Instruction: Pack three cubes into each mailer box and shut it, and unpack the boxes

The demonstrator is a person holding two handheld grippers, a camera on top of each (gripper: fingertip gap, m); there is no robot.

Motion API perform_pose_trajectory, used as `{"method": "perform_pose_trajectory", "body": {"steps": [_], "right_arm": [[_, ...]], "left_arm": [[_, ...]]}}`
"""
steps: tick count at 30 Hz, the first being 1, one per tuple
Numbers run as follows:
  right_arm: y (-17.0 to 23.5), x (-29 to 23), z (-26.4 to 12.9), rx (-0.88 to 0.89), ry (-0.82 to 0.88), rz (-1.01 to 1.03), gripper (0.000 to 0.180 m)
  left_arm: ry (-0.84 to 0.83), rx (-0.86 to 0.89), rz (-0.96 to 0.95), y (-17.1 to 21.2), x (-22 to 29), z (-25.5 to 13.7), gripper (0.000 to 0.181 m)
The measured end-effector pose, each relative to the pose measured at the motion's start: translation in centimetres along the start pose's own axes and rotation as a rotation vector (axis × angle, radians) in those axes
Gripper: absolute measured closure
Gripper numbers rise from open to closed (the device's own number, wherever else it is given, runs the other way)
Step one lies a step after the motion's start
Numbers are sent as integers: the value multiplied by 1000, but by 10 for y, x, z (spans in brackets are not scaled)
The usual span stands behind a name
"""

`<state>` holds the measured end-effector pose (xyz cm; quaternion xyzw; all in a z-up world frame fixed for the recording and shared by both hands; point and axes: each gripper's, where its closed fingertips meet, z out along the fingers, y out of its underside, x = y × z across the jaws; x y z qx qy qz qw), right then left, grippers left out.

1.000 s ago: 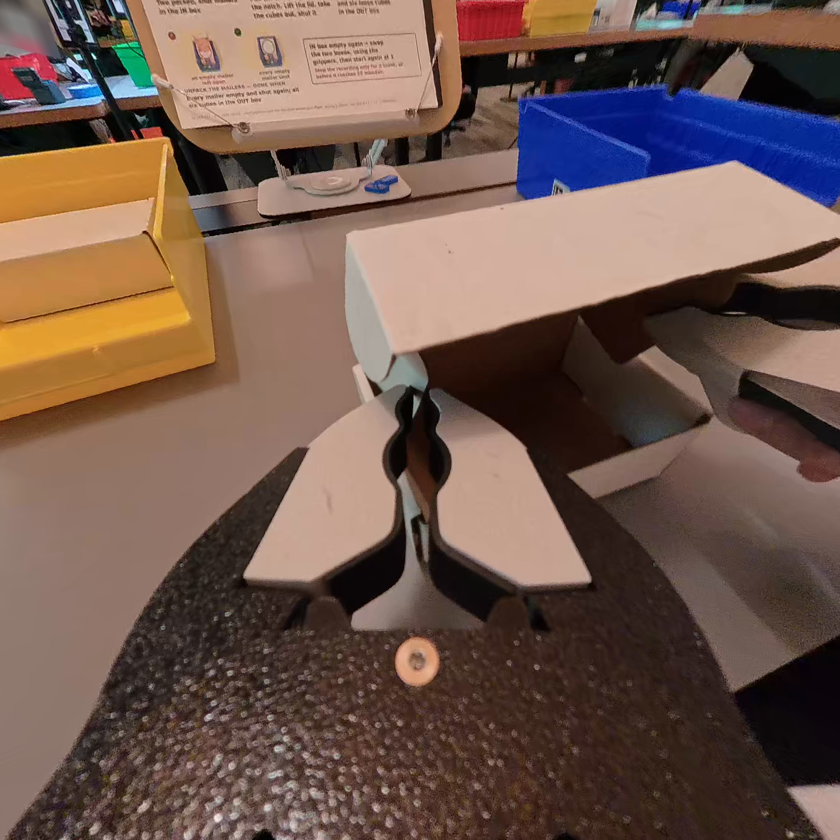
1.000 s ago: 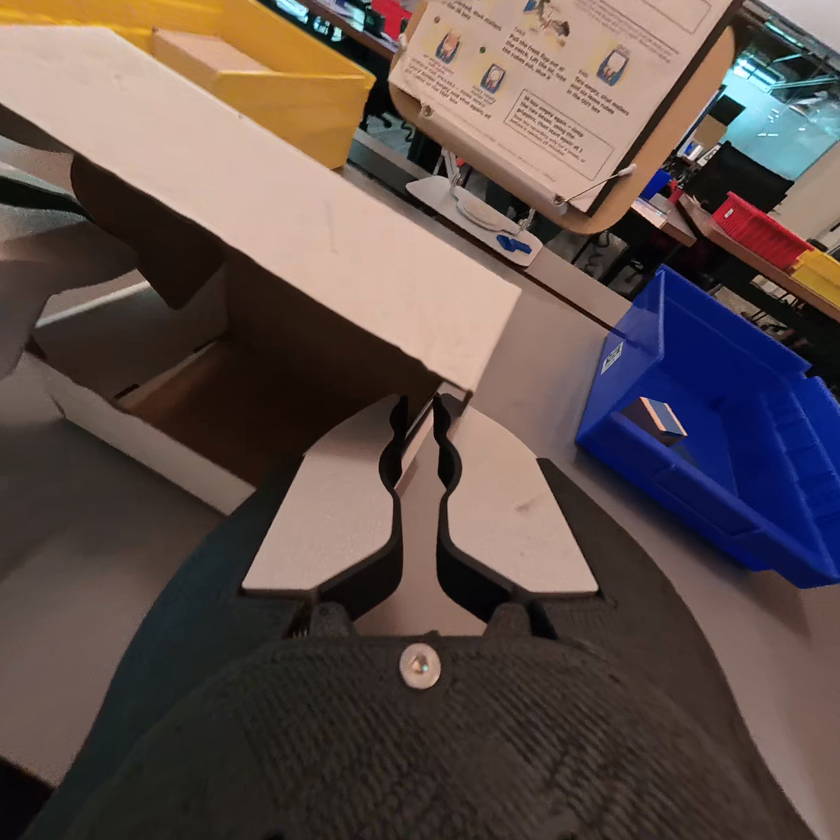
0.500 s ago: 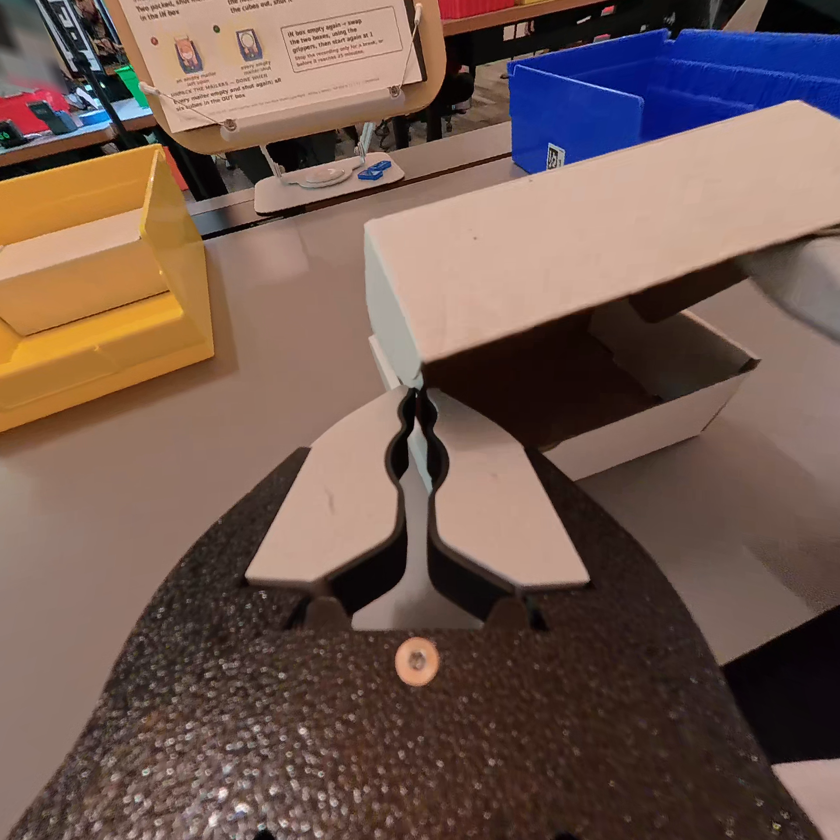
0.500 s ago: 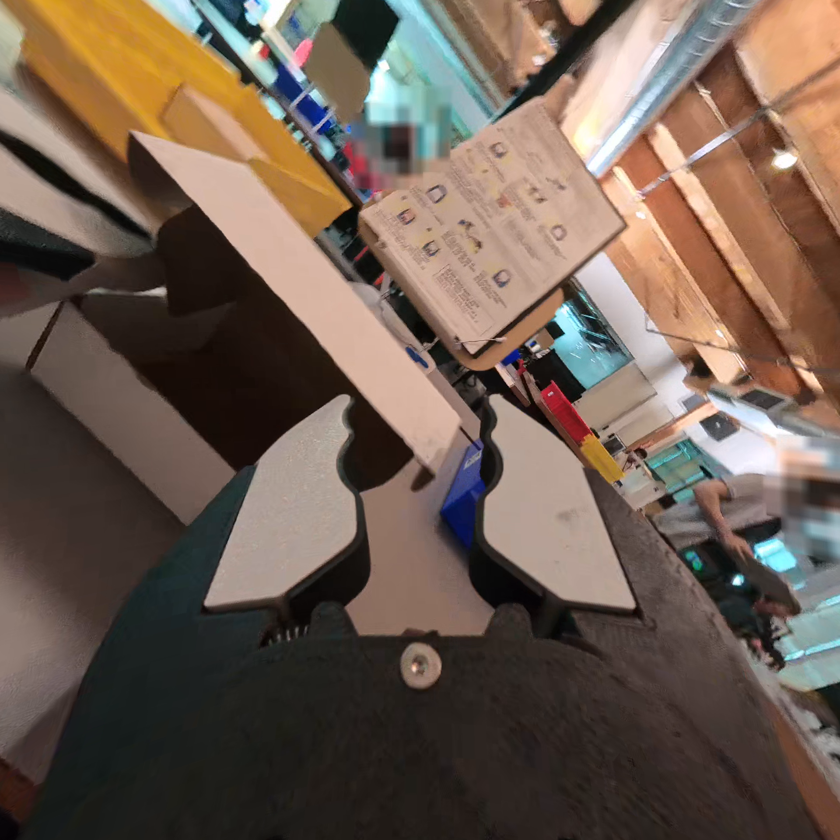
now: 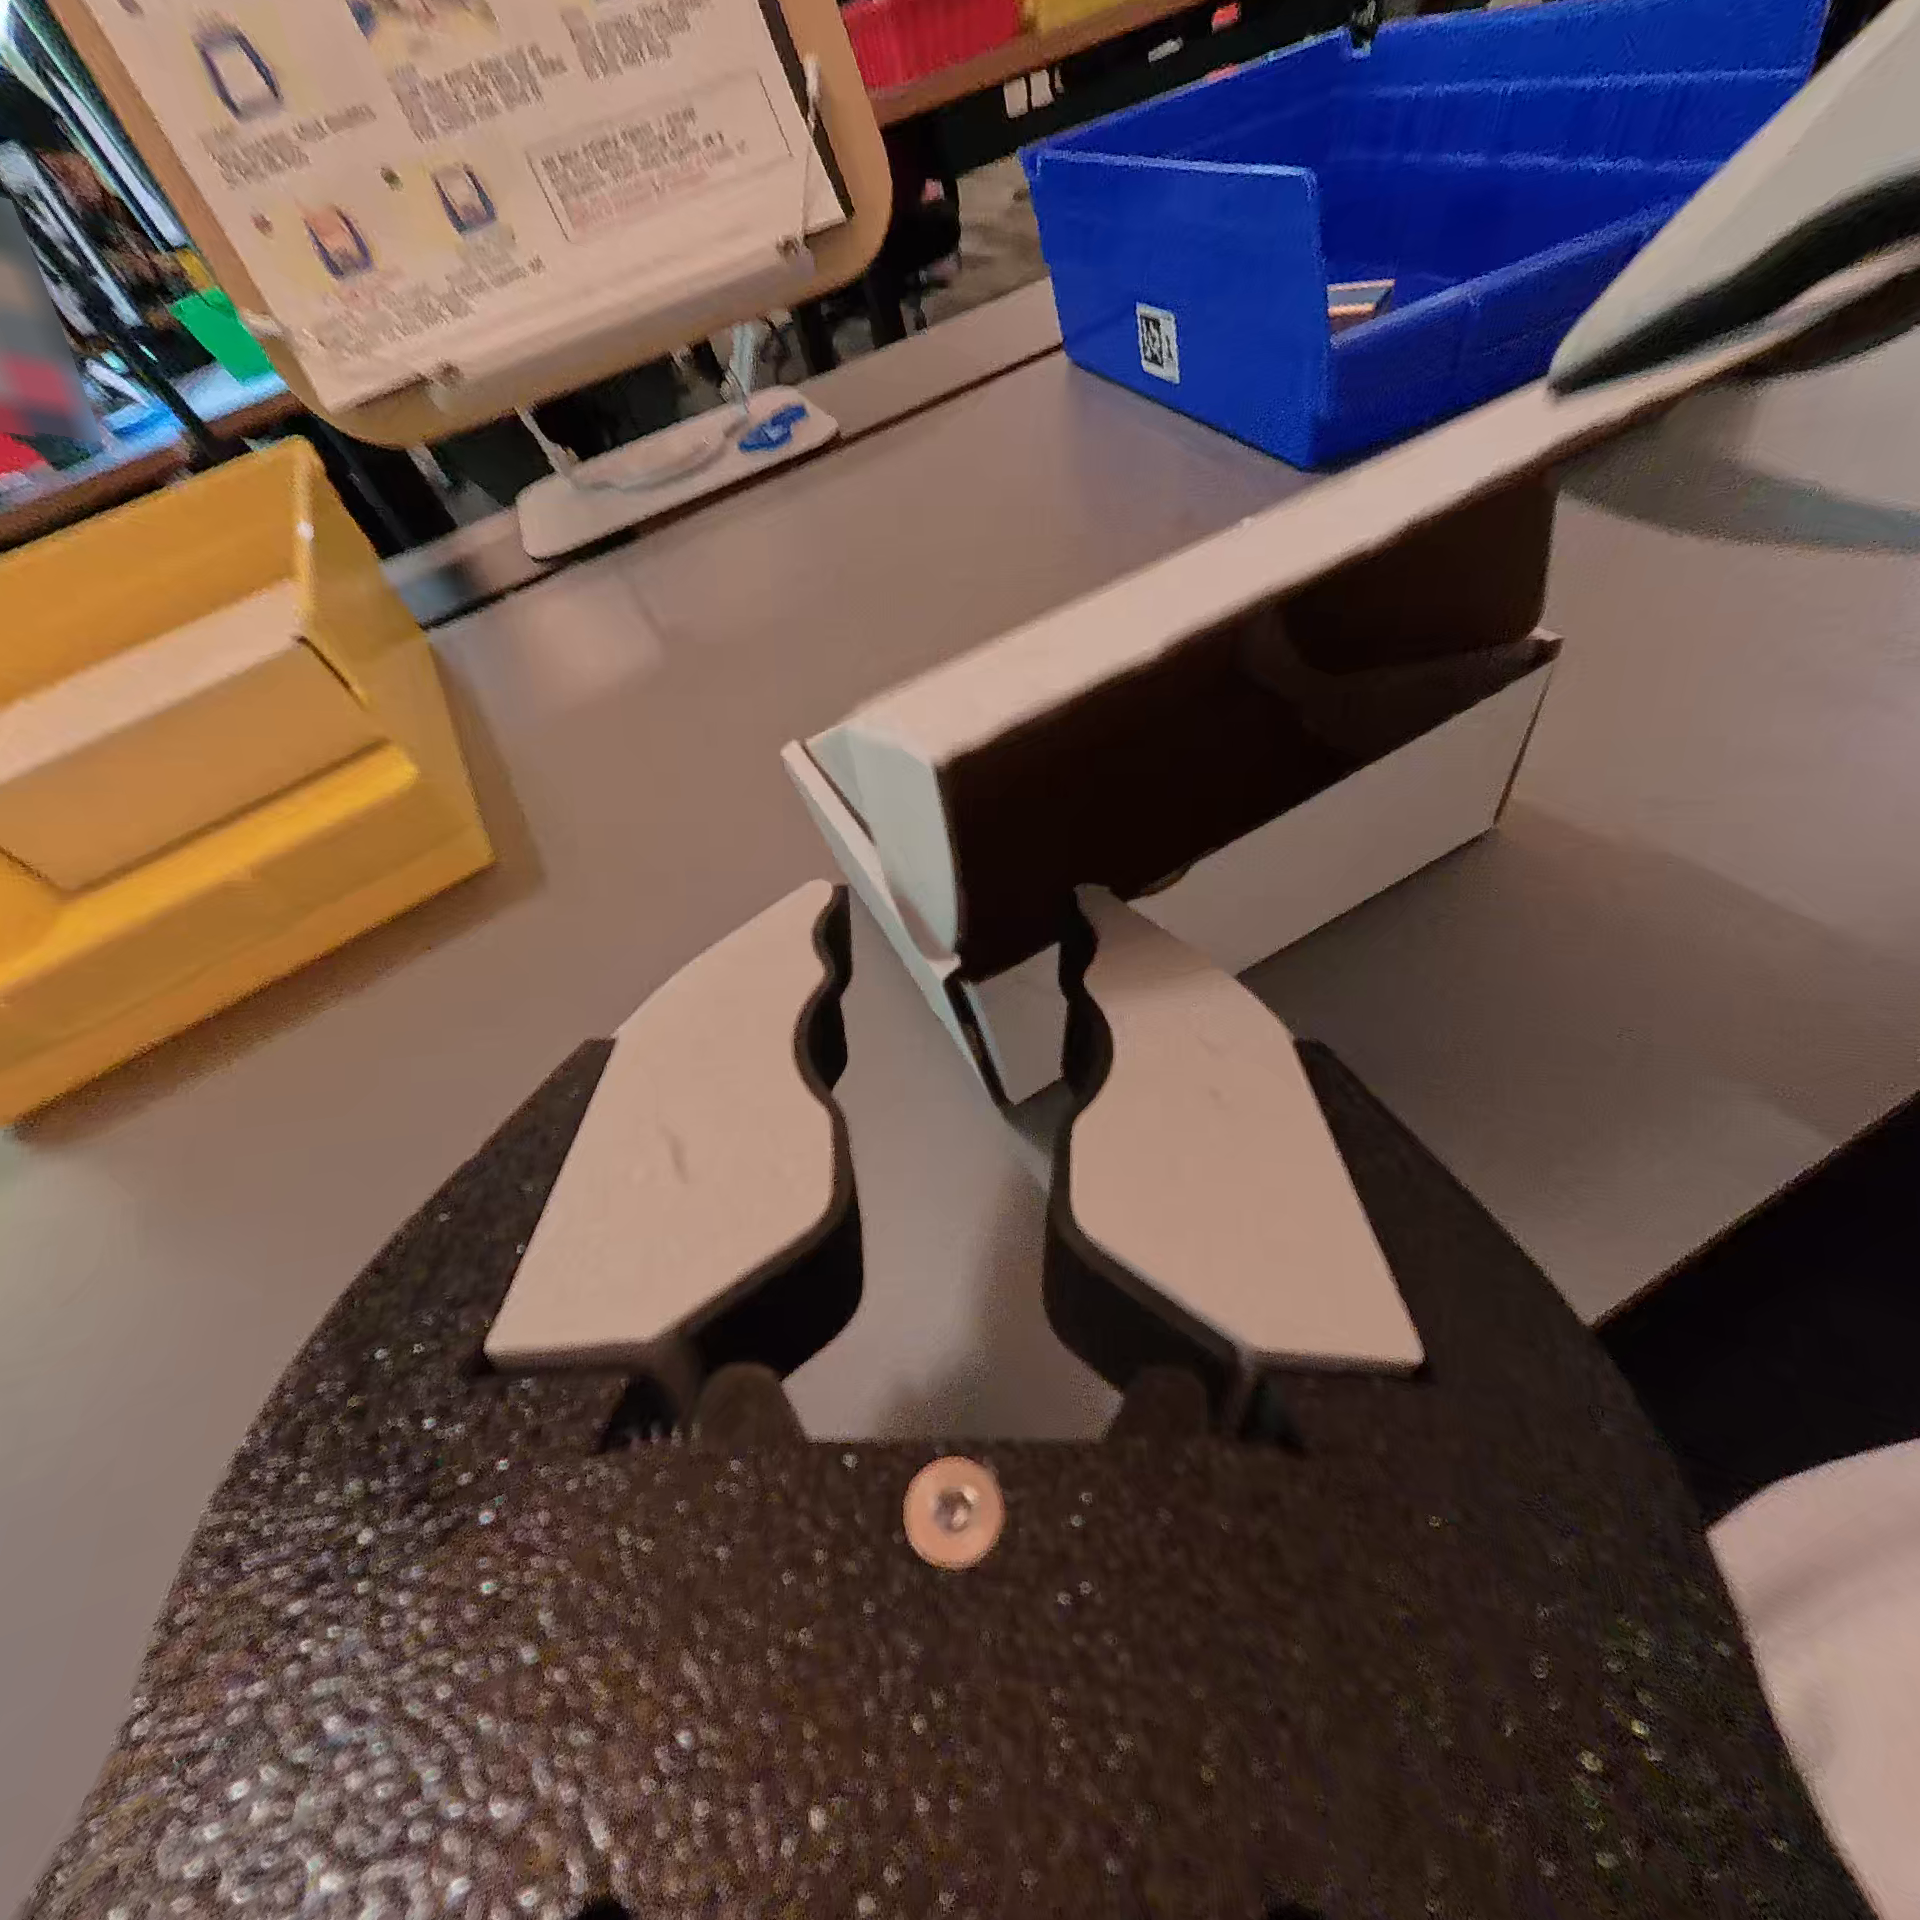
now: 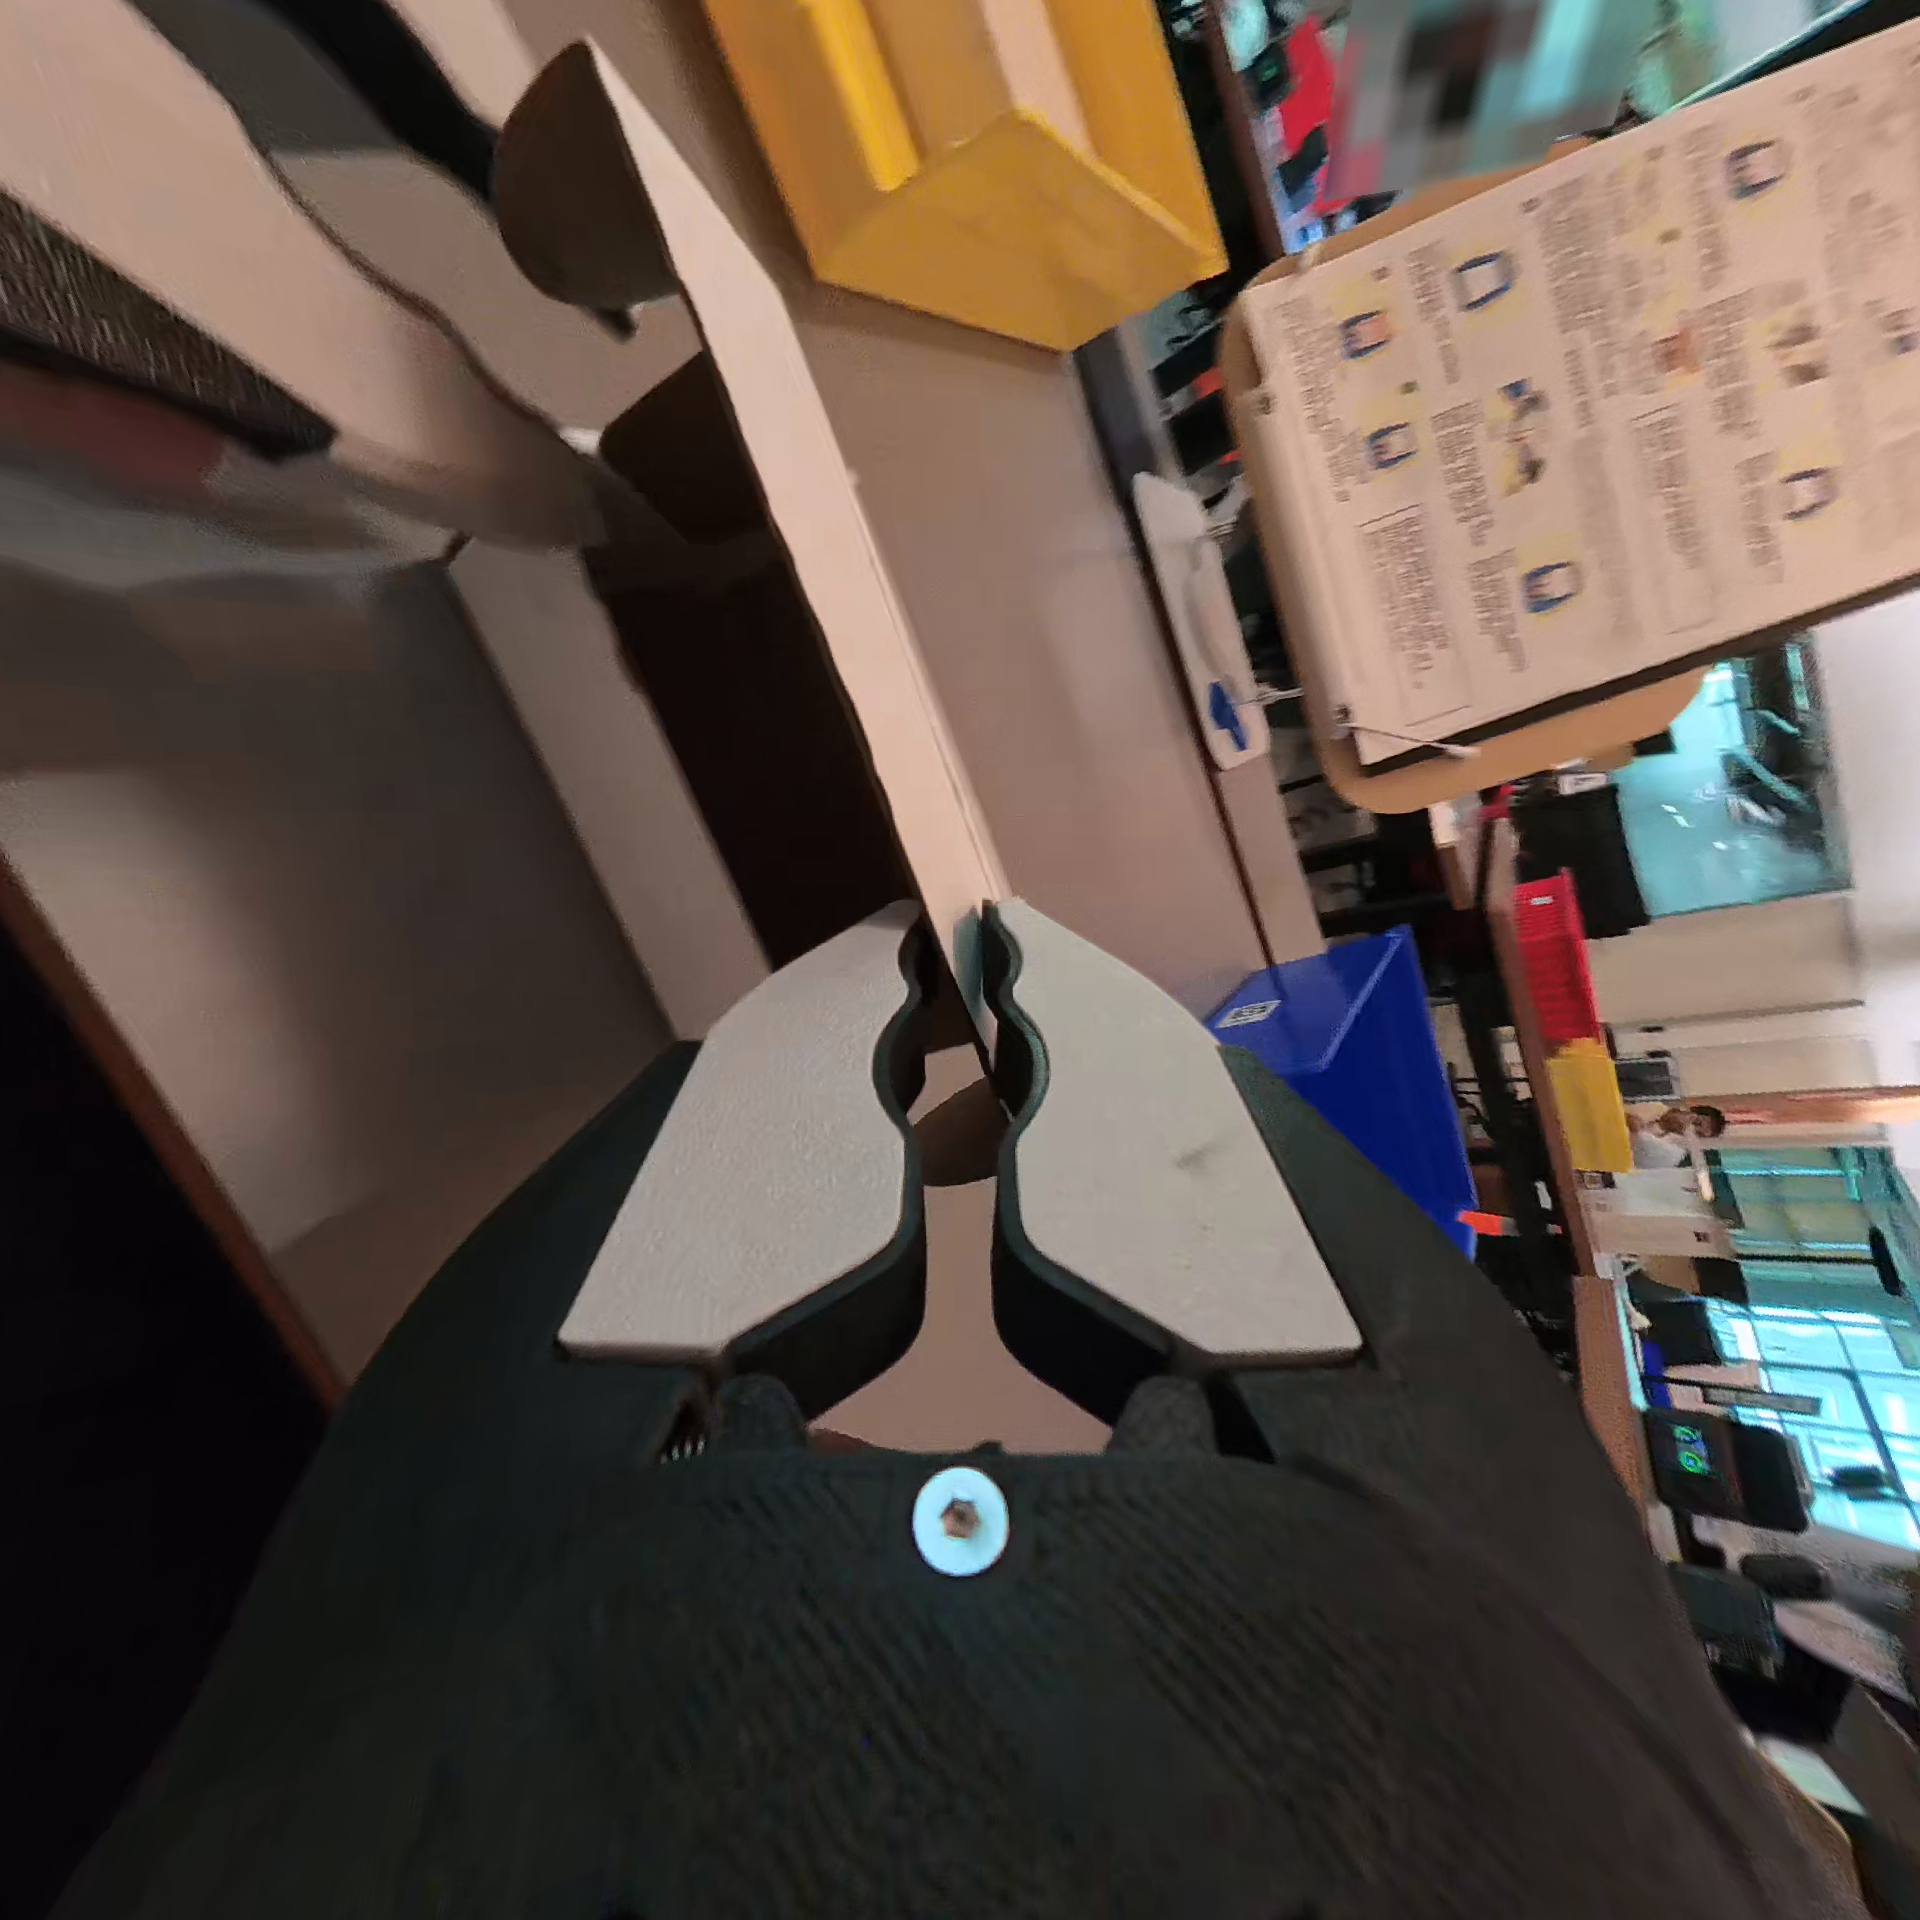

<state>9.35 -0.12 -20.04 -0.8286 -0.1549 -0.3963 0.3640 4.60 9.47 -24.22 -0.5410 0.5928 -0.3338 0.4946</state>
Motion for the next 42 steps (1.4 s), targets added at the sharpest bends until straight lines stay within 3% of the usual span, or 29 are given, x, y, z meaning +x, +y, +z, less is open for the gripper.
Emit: {"method": "perform_pose_trajectory", "body": {"steps": [8,11,12,14,16,21,31,33,36,42], "right_arm": [[9,-31,17,-38,-88,-20,170],[9,-30,21,-17,-89,36,167],[11,-29,22,-8,-77,67,164],[19,-21,22,-11,2,135,142],[34,-20,19,-24,45,211,137],[36,-24,13,120,18,430,164],[47,-20,22,120,49,678,170],[49,-20,24,120,38,717,171],[51,-19,25,117,33,718,172],[54,-20,30,94,28,683,173]], "left_arm": [[-80,-9,133,4,-11,-3,172],[-103,-18,137,5,-13,-2,173],[-107,-22,132,6,-14,-2,173],[-117,-30,122,7,-16,-1,174],[-114,-39,99,7,-17,0,175],[-114,-56,57,8,-19,4,175],[-58,-59,-46,12,-13,8,172],[-50,-74,-59,13,-13,4,164],[-52,-93,-20,16,-11,-2,159],[-76,-142,93,21,-2,-7,168]]}}
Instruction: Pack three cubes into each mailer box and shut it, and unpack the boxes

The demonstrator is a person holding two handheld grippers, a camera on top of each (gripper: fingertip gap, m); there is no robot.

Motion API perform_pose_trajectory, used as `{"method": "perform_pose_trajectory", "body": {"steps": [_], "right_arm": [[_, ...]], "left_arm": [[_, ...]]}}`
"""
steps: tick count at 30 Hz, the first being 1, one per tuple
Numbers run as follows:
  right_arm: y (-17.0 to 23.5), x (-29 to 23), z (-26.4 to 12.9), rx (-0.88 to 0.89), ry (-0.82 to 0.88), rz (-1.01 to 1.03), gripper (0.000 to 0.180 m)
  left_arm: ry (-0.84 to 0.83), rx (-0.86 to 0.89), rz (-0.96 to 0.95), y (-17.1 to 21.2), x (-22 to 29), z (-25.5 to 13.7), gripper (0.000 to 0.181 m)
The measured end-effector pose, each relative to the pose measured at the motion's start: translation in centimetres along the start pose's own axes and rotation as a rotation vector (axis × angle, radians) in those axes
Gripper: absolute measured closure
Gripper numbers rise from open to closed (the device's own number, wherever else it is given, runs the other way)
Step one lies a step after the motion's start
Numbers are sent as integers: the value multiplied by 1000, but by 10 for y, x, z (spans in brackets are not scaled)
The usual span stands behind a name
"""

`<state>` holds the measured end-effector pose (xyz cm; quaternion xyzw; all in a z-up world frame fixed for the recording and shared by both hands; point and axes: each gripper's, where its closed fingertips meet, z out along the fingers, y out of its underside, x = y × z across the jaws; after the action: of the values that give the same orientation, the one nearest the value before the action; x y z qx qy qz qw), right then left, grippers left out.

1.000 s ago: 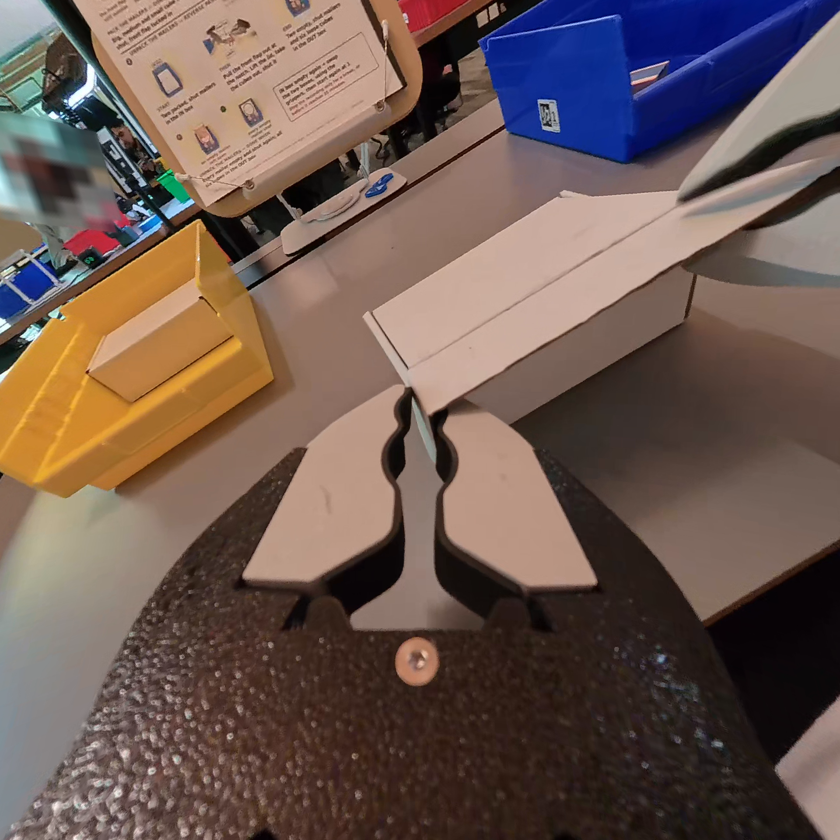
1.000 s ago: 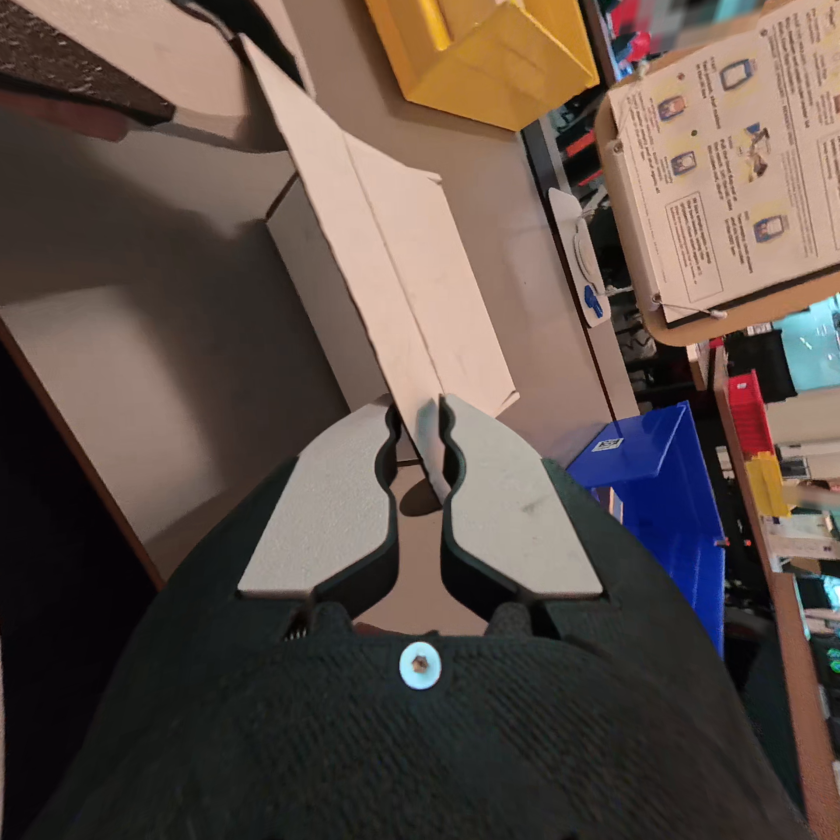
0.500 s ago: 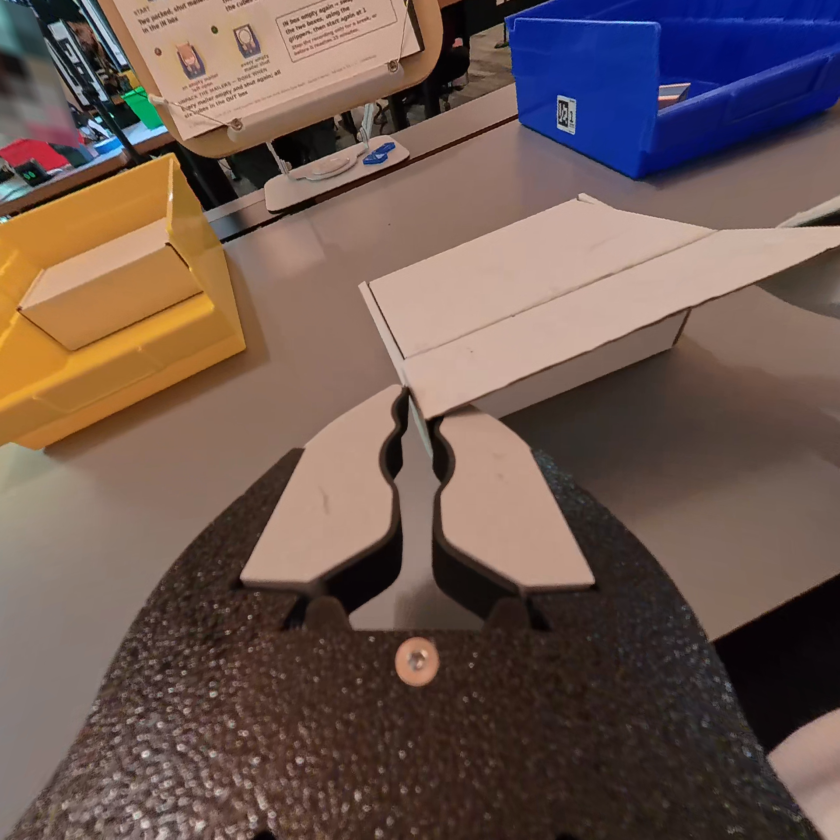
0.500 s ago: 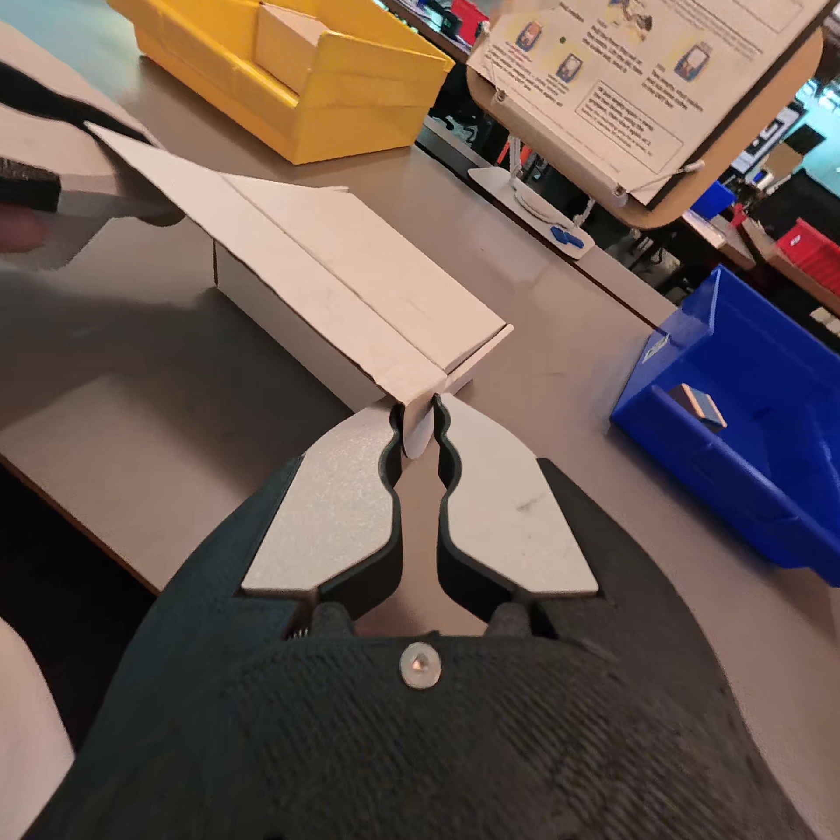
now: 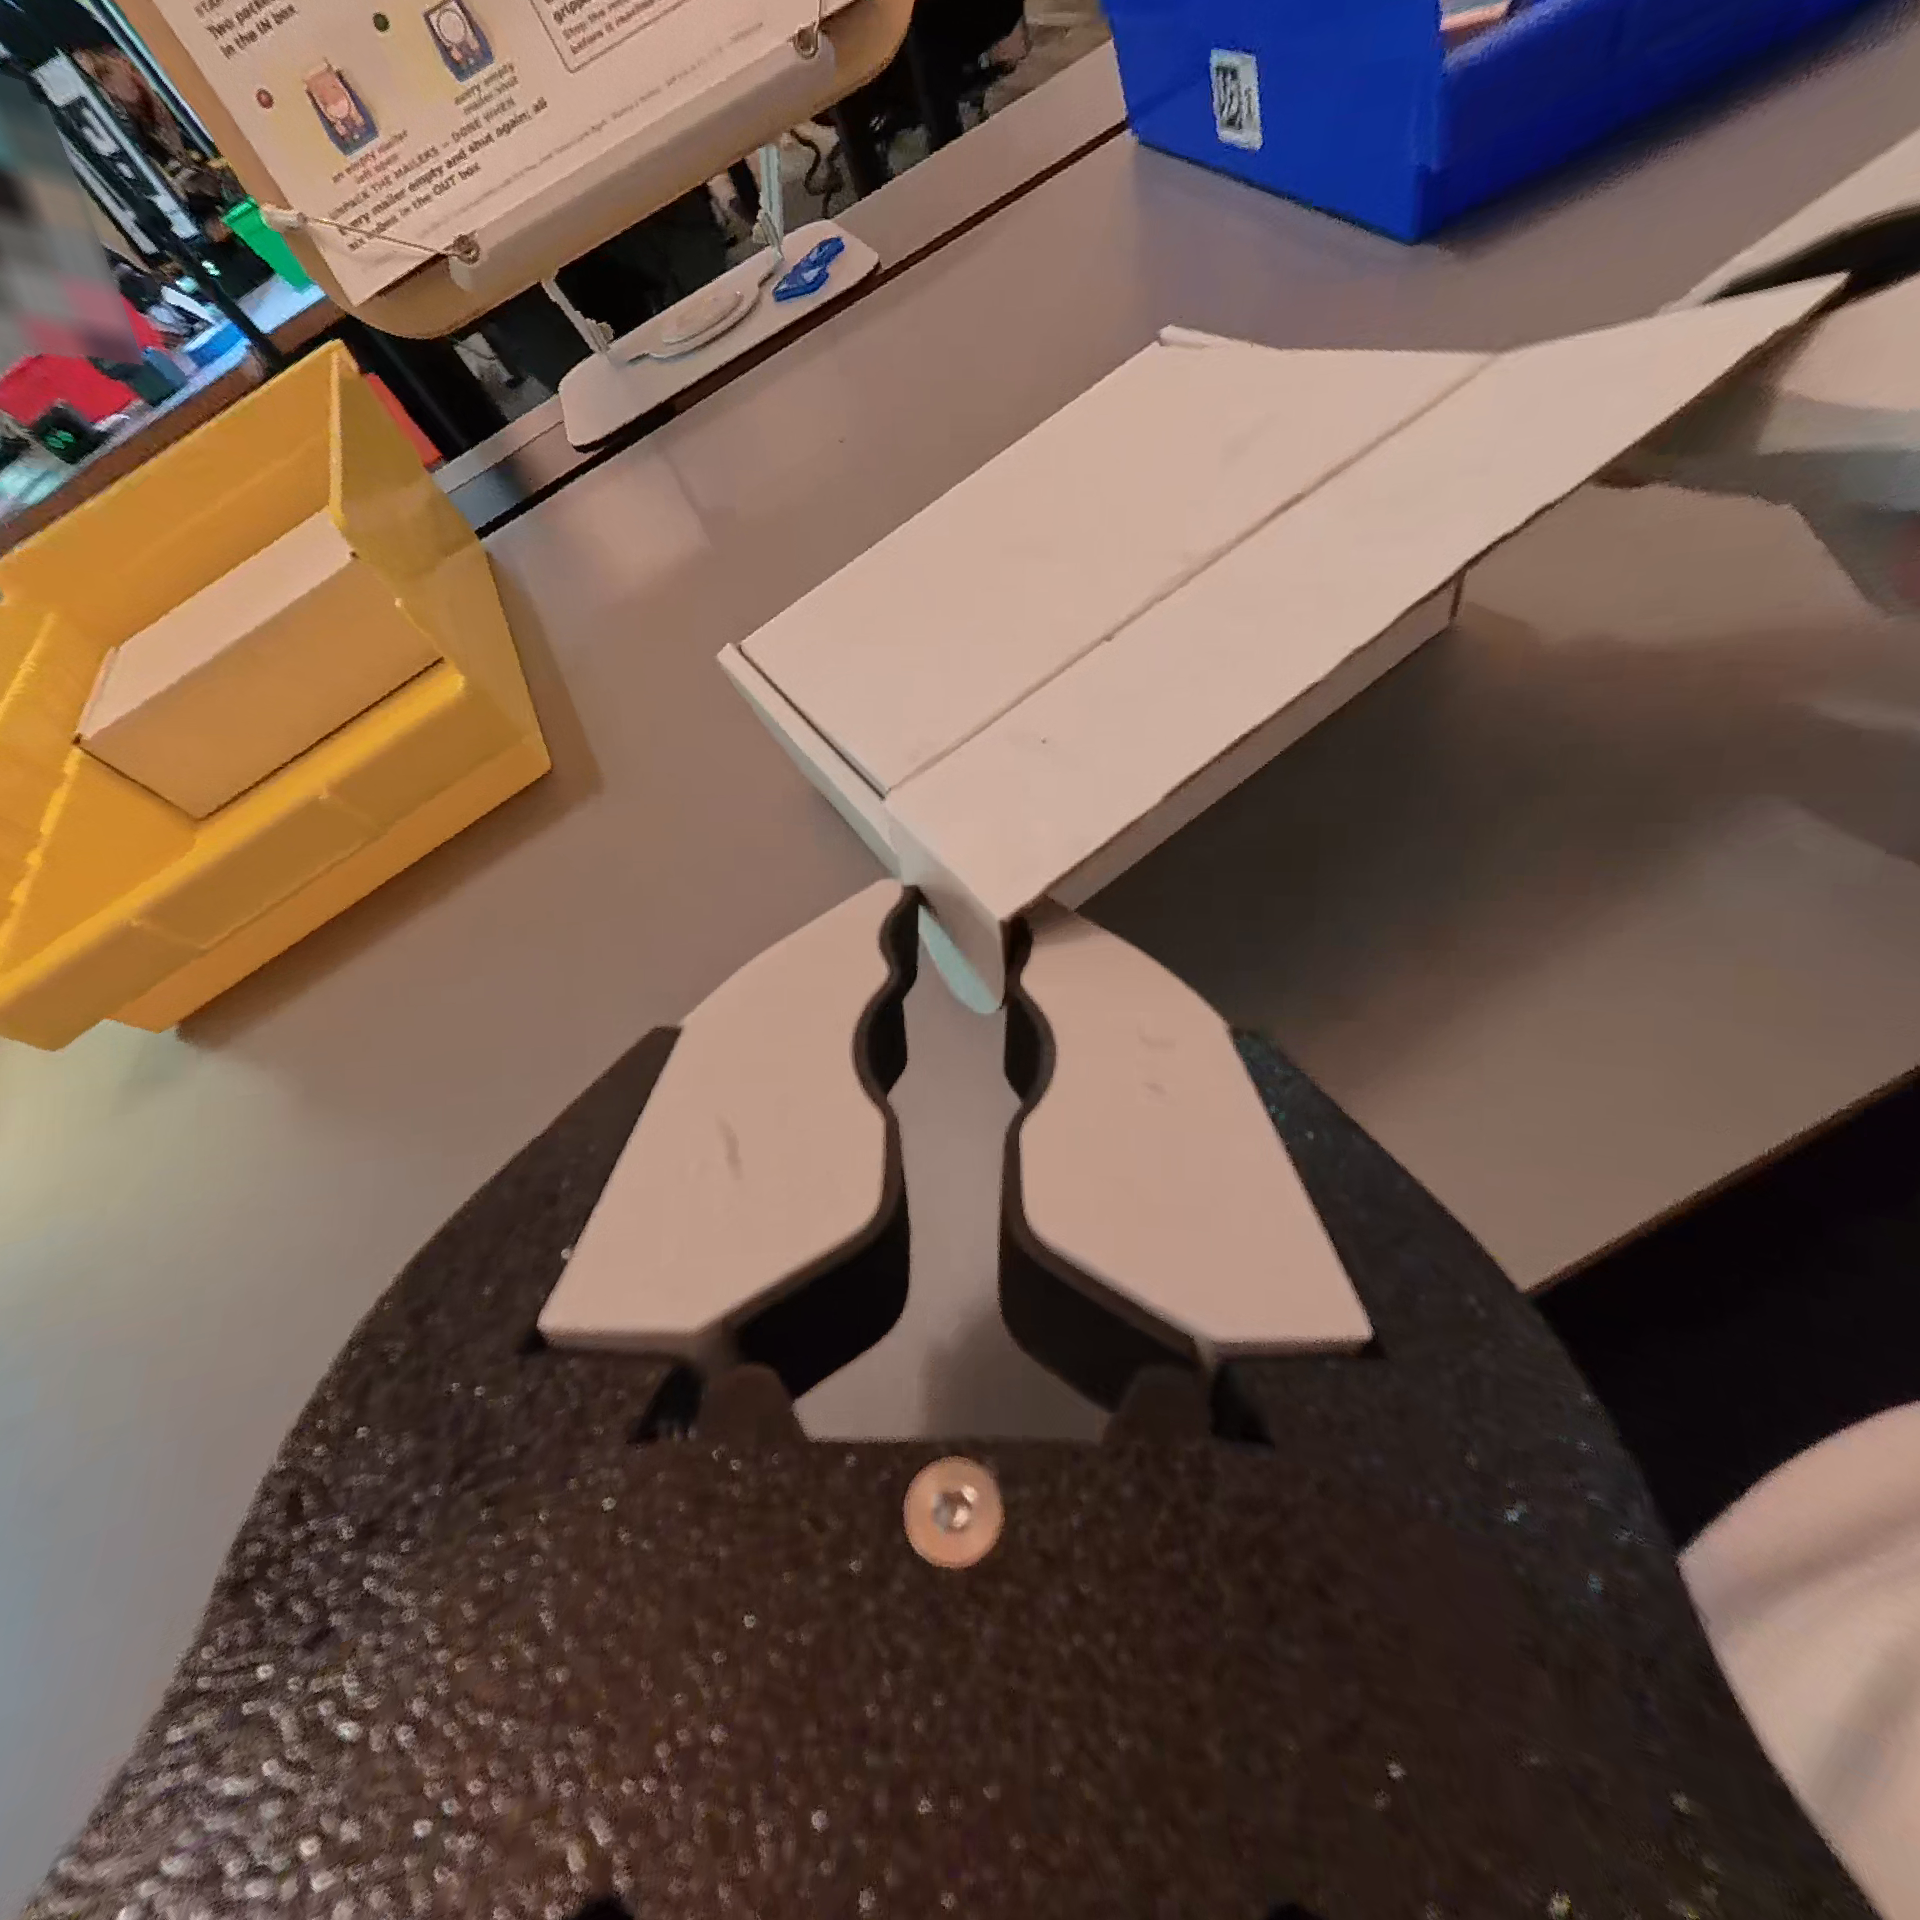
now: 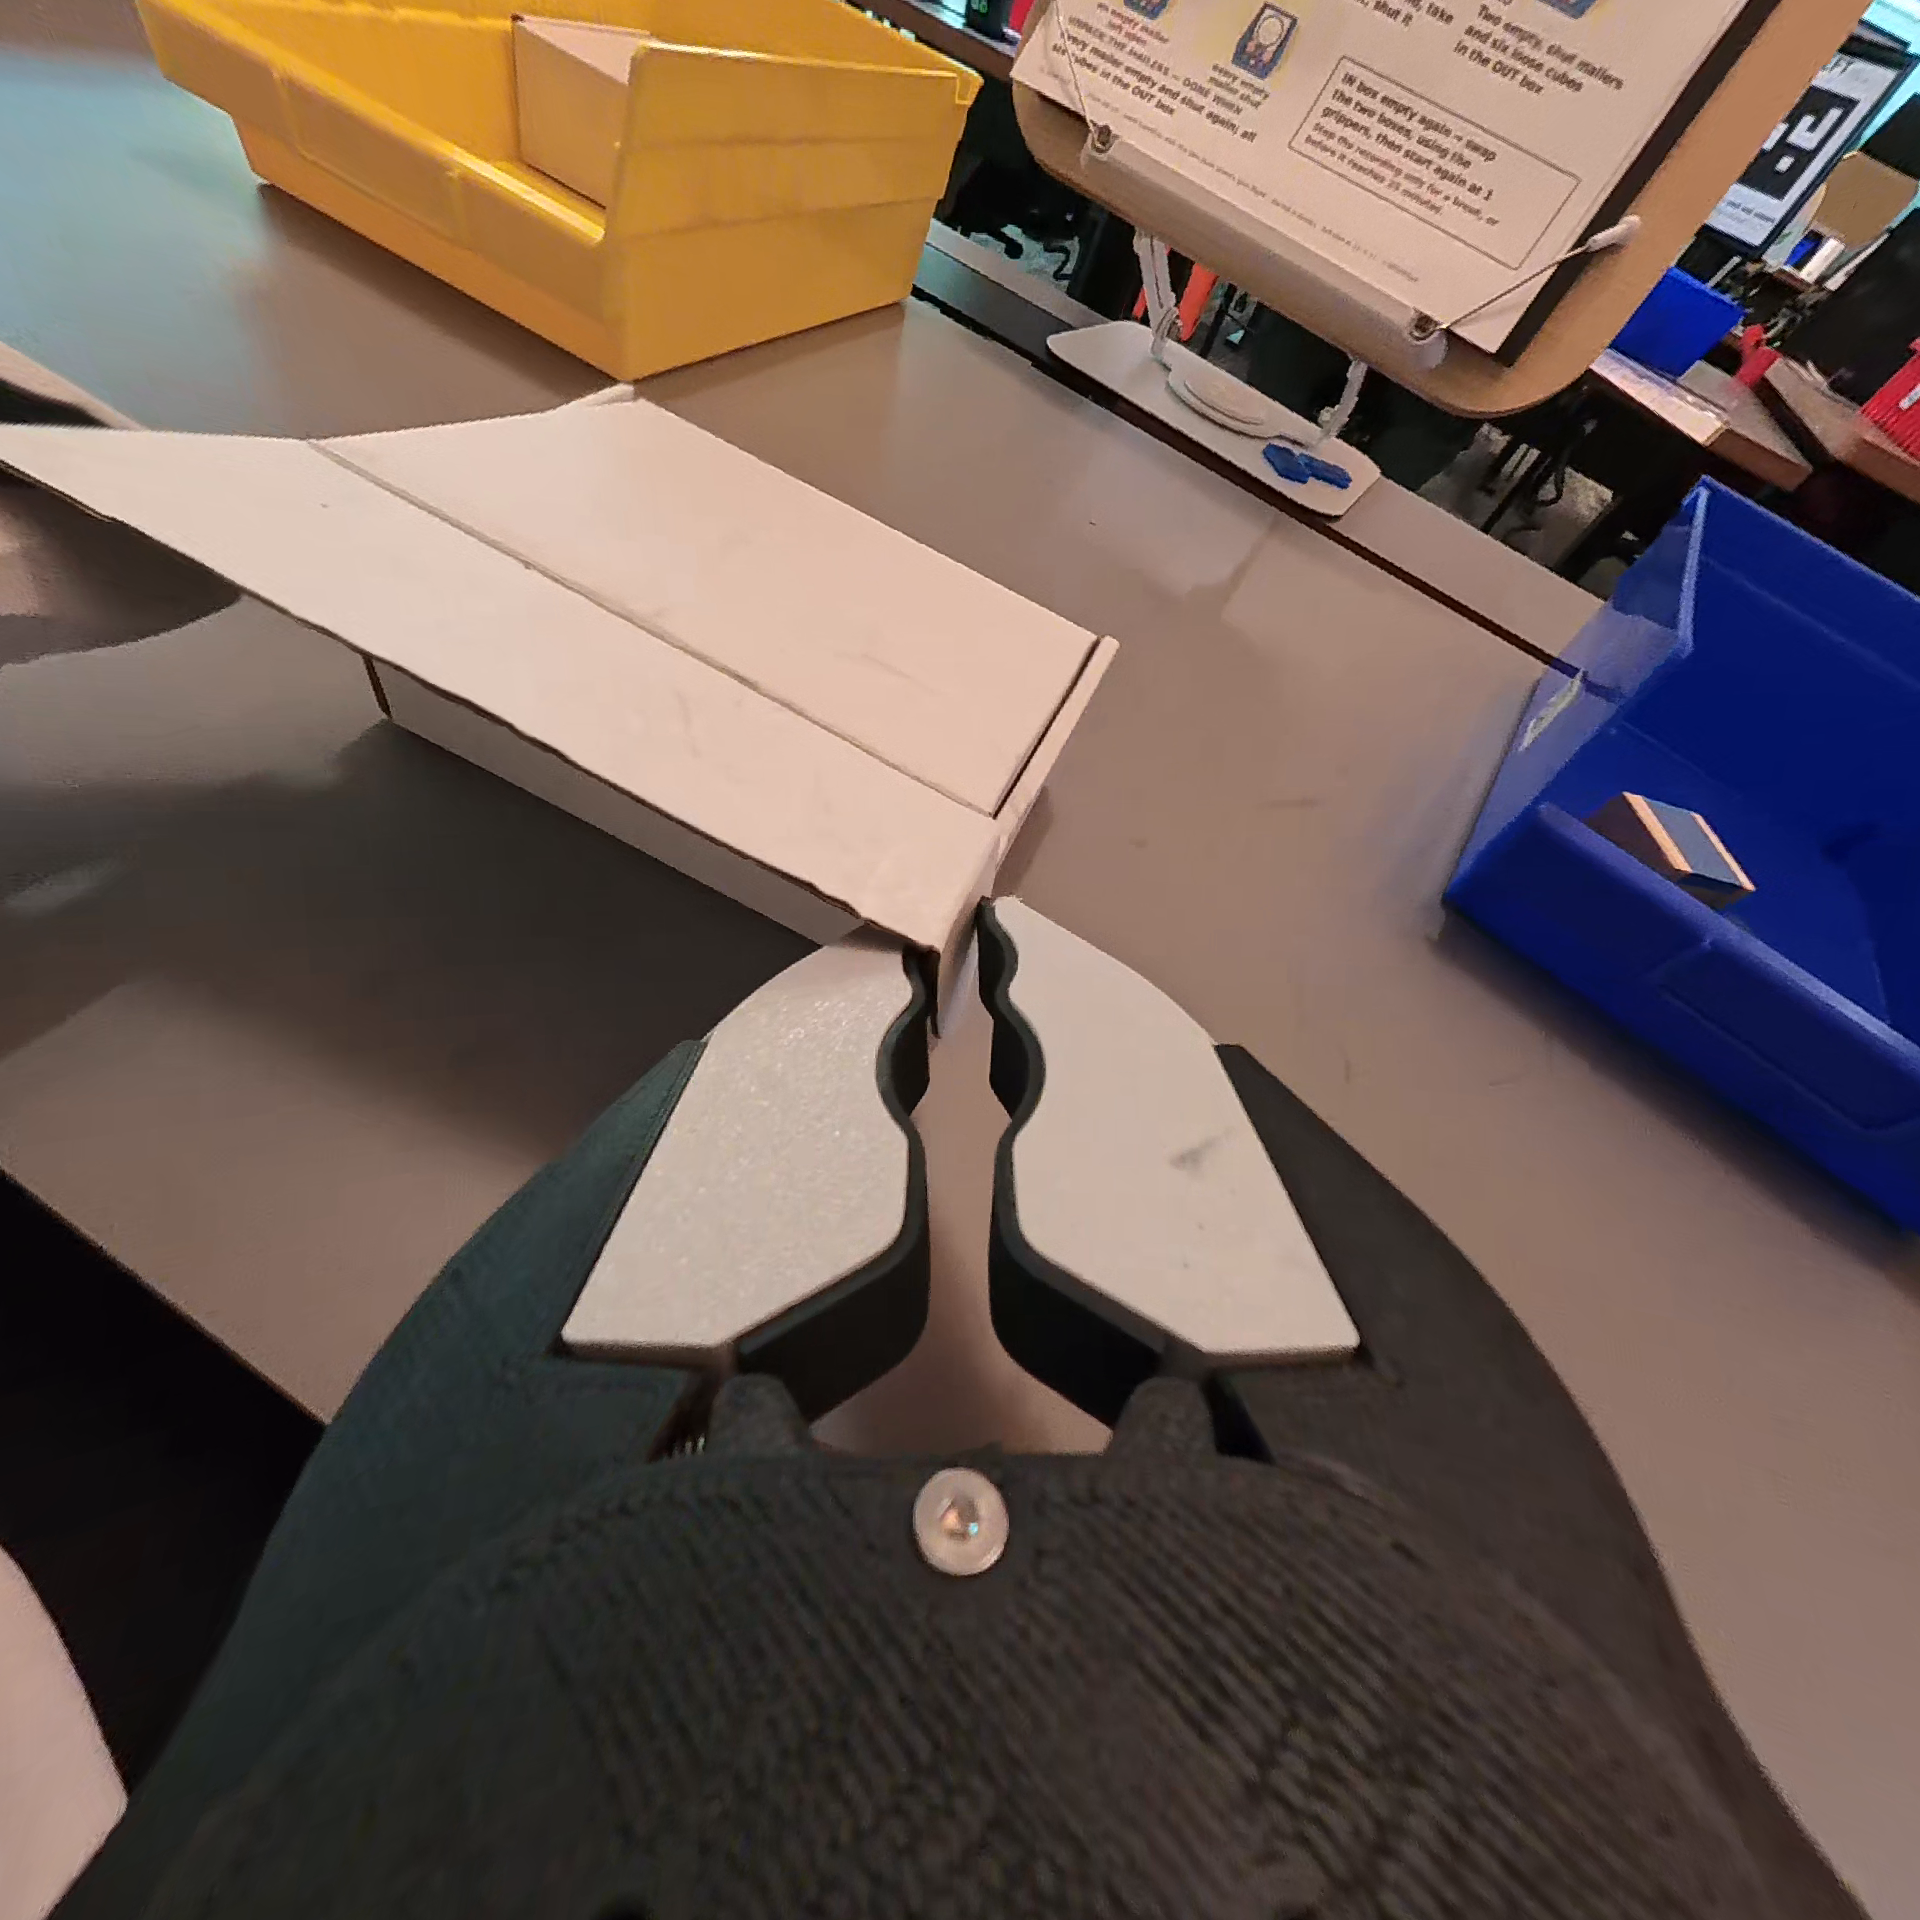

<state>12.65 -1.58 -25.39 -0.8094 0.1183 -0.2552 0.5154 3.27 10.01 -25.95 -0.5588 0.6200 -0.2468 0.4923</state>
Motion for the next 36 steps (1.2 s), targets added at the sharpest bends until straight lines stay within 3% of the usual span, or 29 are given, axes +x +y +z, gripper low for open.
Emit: {"method": "perform_pose_trajectory", "body": {"steps": [6,12,16,18,22,24,28,36], "right_arm": [[5,-9,2,-34,-82,43,169],[21,-15,-6,-186,-282,-136,157],[-21,15,-16,-59,-337,30,158],[-38,22,-14,-10,-362,63,167],[-36,-2,-31,-141,-704,-84,160],[-55,13,-20,-45,-648,-118,169],[-66,56,36,-58,-456,130,180],[-22,38,76,-333,-671,462,180]], "left_arm": [[21,-45,-59,8,3,10,167],[81,-119,-95,22,3,18,169],[237,-87,-105,21,15,12,154],[311,-72,-116,21,18,7,150],[368,-82,-199,26,8,1,151],[367,-93,-209,31,0,-1,151],[336,-105,-187,34,-12,4,152],[334,-98,-136,22,-16,19,155]]}}
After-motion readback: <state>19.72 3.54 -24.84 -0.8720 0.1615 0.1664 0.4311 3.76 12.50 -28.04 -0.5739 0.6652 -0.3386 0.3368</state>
